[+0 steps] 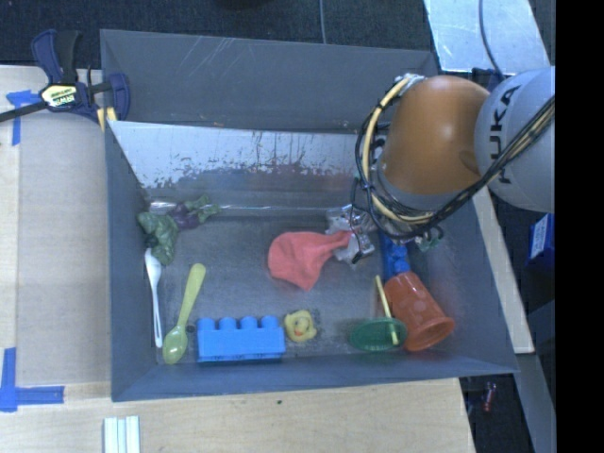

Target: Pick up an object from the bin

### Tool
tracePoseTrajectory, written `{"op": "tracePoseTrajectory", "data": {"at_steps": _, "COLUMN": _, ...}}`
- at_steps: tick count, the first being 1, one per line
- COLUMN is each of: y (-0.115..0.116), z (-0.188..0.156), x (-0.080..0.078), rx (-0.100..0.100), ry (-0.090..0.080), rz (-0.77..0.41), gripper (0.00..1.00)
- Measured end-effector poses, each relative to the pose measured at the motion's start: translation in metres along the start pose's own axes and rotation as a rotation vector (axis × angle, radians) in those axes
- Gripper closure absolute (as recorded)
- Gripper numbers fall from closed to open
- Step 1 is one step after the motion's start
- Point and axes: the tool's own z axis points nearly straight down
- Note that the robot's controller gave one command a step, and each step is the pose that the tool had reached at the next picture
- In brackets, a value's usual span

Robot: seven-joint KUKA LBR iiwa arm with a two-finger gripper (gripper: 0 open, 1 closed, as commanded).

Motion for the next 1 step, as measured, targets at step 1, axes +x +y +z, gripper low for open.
{"op": "tracePoseTrajectory", "data": {"at_steps": 1, "y": 0.0071, "z": -0.0768, "x": 0.0012, "rx": -0.003, "ry": 0.004, "rz": -0.029, "gripper": 1.00}}
